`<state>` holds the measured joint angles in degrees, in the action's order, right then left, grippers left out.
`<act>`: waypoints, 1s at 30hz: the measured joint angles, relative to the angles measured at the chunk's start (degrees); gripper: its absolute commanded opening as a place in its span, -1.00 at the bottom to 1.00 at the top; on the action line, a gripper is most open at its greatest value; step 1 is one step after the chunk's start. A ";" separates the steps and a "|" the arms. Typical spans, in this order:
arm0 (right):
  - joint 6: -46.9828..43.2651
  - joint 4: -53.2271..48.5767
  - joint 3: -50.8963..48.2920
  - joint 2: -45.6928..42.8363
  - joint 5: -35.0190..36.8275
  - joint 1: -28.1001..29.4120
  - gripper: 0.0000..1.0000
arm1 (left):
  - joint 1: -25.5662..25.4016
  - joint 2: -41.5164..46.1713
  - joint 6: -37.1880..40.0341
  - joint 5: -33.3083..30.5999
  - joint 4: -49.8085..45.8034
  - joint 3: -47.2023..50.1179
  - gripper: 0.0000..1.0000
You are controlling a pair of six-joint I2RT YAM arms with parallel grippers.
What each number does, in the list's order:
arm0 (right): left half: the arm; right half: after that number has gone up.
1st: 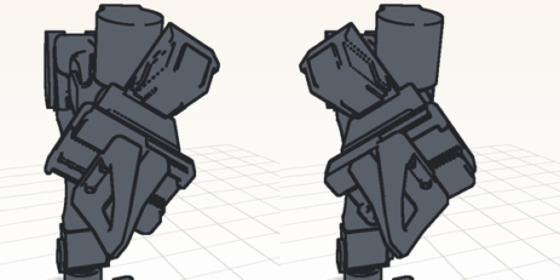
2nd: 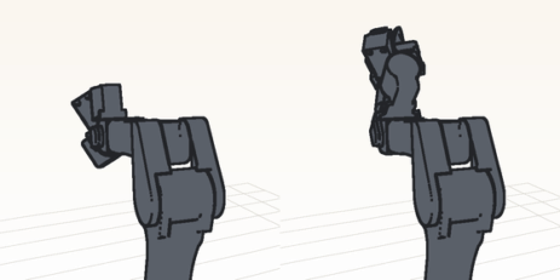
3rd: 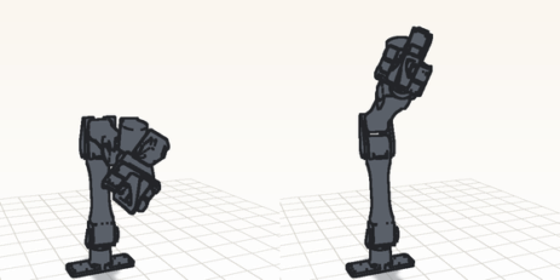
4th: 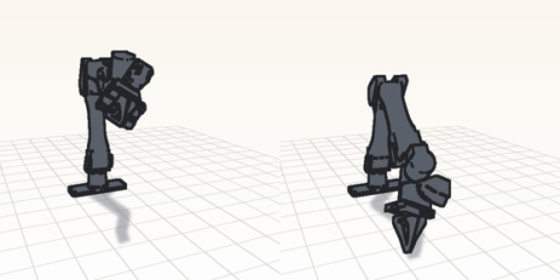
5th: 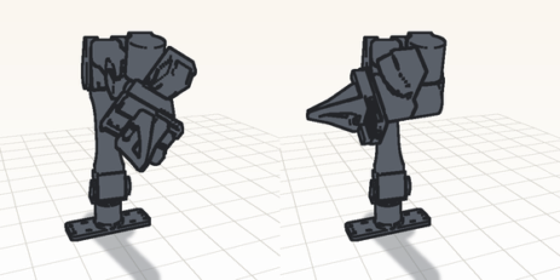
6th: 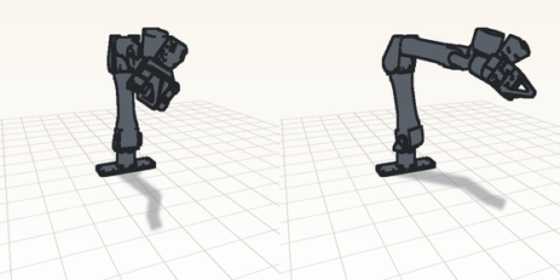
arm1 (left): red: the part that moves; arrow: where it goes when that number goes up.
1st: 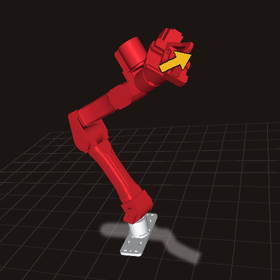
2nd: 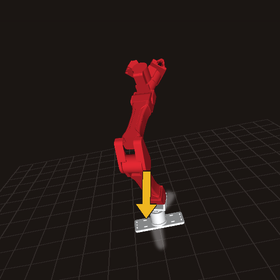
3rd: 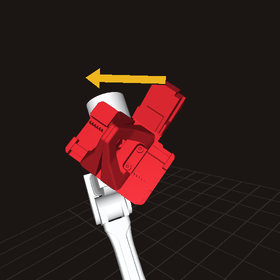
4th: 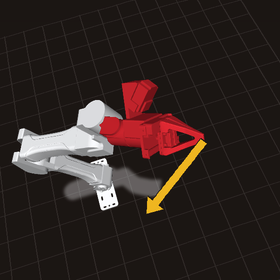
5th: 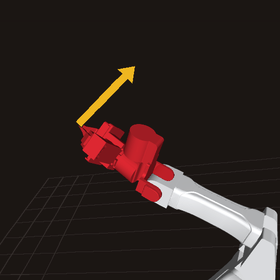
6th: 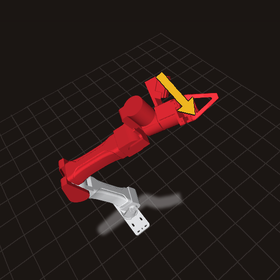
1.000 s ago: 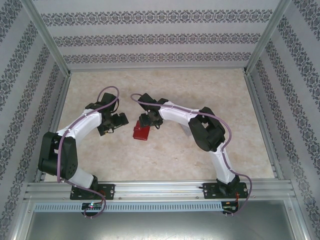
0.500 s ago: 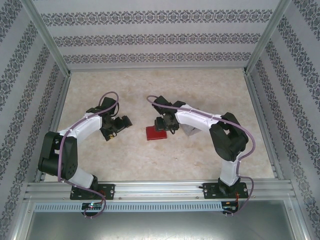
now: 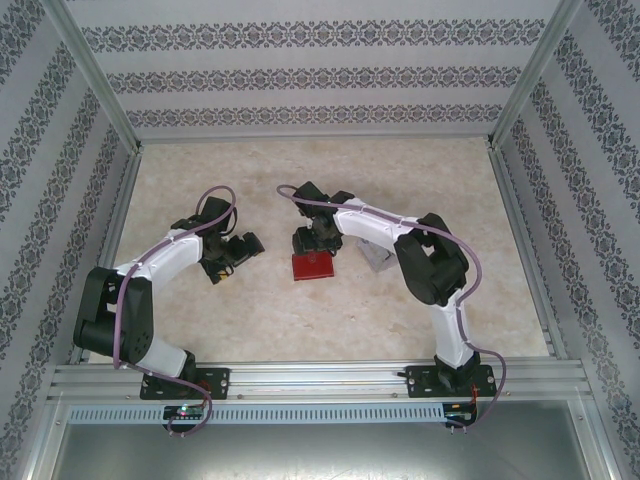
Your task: Take the credit cards out of the card holder
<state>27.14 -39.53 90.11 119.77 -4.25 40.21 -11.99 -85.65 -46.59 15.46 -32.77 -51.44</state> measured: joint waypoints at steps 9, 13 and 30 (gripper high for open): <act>2.43 -2.47 -6.21 -3.74 7.23 -1.81 0.19 | 0.00 0.00 -0.61 1.73 0.96 0.04 0.99; 4.37 -3.58 -11.26 -8.13 6.27 -3.13 0.16 | -0.70 0.00 -1.68 3.21 1.68 0.57 0.99; 6.16 0.57 -20.48 -14.14 -8.57 -5.88 -0.19 | -13.55 -4.57 -8.81 13.25 12.94 2.14 0.52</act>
<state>33.30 -38.96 69.63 105.62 -12.82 34.33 -25.54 -90.21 -55.40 28.71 -19.84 -49.30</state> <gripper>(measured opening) 0.426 0.800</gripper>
